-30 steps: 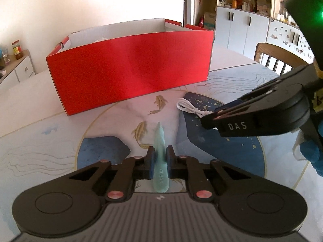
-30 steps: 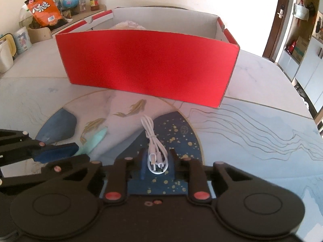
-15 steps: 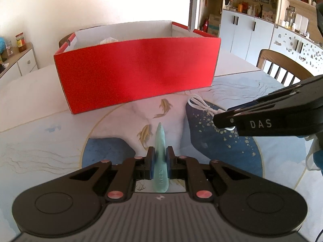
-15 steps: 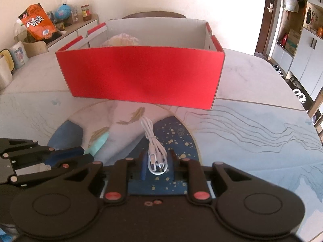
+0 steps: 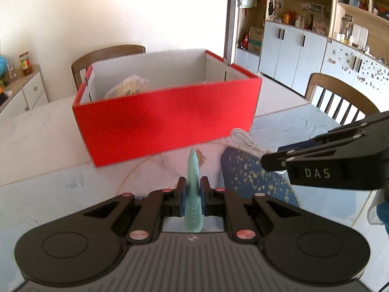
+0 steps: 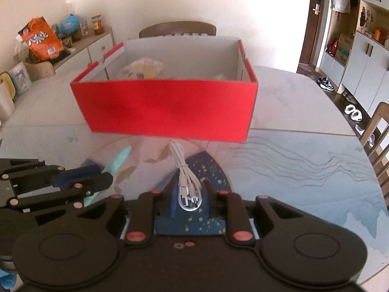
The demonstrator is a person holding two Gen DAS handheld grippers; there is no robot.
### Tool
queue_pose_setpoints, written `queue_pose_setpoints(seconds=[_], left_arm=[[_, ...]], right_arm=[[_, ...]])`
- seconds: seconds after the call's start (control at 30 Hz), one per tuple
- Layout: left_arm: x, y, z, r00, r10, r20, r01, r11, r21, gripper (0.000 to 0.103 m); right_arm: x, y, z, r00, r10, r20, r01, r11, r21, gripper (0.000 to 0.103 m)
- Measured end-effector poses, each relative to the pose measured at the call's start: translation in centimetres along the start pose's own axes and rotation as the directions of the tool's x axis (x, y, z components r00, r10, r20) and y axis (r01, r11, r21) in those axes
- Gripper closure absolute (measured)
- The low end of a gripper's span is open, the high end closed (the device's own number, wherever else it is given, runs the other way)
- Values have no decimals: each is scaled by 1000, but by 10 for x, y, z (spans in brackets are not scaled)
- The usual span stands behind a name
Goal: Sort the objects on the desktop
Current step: 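Lift stick and cable and carry both over the red box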
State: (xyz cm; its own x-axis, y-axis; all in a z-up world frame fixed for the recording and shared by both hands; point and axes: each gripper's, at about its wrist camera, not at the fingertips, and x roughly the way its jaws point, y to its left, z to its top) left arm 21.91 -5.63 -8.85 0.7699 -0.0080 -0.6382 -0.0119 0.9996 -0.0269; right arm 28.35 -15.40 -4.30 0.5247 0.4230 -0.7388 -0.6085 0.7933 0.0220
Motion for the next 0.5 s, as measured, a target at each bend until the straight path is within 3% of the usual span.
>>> queue_pose_setpoints(seconds=[0.5], left_arm=[[-17, 2, 60, 996, 6, 94, -9, 999, 31, 93]], right_arm=[[-31, -1, 42, 995, -11, 98, 12, 1000, -10, 83]])
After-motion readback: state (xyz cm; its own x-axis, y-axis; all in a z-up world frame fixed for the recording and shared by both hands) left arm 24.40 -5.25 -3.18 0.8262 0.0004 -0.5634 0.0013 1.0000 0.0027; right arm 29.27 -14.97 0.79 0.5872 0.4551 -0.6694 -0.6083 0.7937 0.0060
